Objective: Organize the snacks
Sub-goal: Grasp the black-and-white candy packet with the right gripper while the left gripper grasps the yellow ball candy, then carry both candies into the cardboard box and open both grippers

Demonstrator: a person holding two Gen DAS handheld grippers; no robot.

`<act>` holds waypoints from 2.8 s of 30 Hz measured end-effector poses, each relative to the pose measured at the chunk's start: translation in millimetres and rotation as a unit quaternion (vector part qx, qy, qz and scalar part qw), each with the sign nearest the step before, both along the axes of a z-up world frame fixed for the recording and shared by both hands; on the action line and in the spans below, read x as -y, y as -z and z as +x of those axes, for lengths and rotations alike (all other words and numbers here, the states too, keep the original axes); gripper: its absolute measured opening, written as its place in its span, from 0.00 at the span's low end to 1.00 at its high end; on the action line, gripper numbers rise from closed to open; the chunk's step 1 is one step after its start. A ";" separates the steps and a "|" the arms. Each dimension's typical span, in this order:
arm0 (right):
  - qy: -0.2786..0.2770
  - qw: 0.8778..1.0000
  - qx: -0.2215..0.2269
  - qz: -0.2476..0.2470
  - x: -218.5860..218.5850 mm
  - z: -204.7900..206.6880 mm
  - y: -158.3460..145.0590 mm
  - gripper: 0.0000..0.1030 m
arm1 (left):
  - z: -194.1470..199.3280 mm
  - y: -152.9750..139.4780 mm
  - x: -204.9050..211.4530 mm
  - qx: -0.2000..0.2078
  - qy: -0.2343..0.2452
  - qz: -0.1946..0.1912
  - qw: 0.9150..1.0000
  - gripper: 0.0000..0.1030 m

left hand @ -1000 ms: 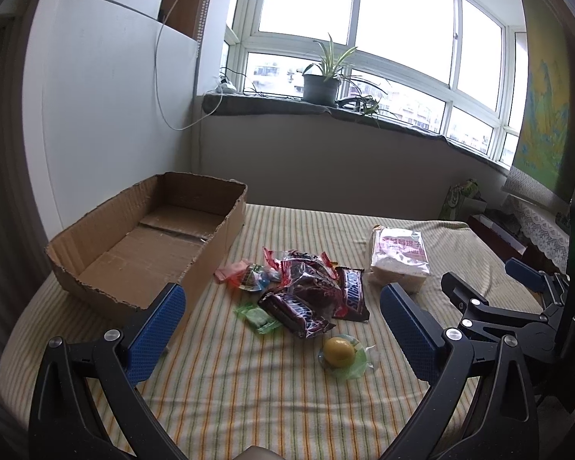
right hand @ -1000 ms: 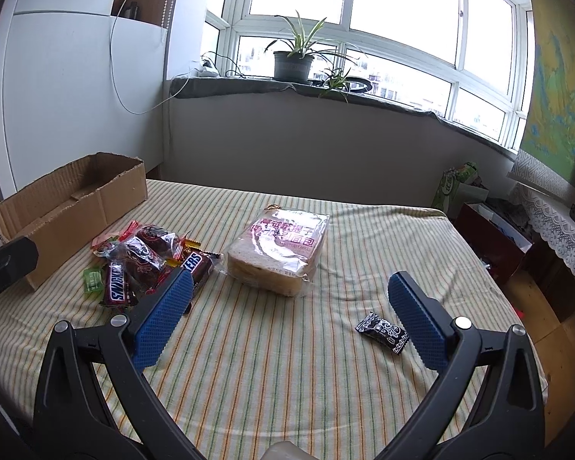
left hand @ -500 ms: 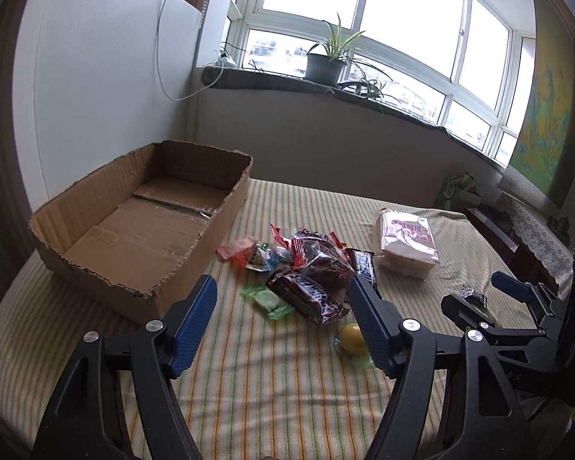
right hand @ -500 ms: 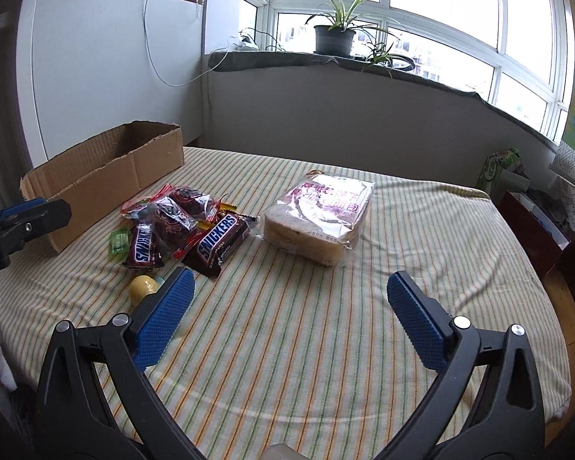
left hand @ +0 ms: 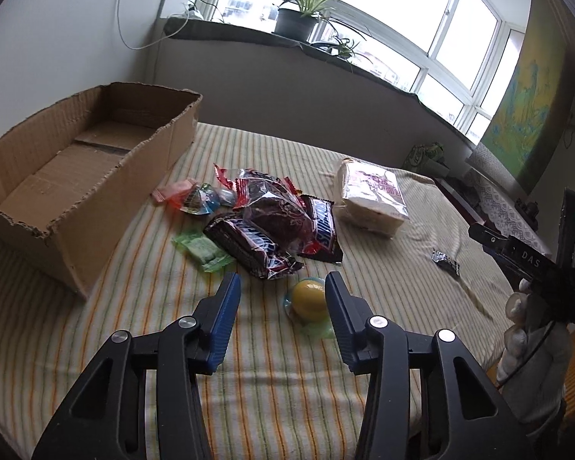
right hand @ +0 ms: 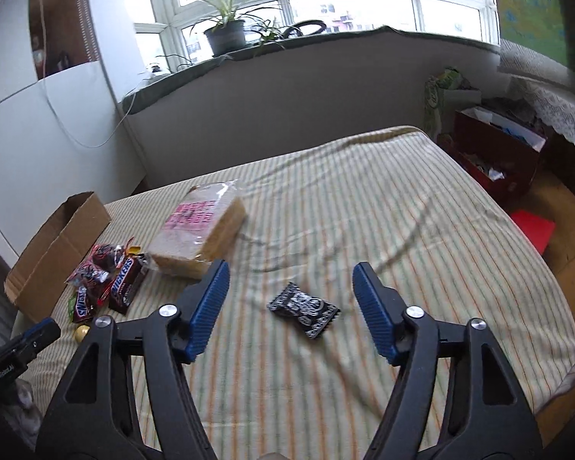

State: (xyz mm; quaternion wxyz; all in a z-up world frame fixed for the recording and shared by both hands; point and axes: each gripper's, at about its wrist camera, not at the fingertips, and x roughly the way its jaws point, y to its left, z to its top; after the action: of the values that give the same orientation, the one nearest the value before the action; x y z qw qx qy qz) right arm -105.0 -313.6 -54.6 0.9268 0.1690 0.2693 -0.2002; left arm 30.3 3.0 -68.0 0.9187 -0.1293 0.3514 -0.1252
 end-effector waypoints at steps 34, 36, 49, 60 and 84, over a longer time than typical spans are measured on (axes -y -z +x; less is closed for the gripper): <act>-0.089 0.990 -0.103 -0.034 -7.2 40.2 39.5 0.36 | 18.7 19.2 27.7 -0.028 0.020 0.025 0.999 0.25; -0.084 0.991 -0.102 -0.018 -0.3 41.4 38.4 0.36 | 18.6 19.1 28.6 -0.027 0.020 0.027 0.999 0.25; -0.068 0.994 -0.085 -0.031 -3.9 32.9 31.0 0.26 | 12.1 18.1 23.4 -0.017 0.014 0.026 0.999 0.24; -0.126 0.992 -0.016 -0.020 -53.1 39.4 -12.3 0.26 | -7.9 -17.8 -9.6 0.036 -0.018 0.004 0.999 0.24; -0.331 0.943 -0.010 -0.039 -247.9 207.6 -53.0 0.27 | 17.7 -36.3 -131.5 0.061 -0.178 -0.003 0.982 0.24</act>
State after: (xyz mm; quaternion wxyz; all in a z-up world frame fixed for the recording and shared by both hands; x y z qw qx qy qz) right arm 102.6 -65.7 -1.5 0.9440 0.0318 0.3108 0.1062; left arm 48.0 134.5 -31.6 0.9456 -0.1848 0.2660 0.0315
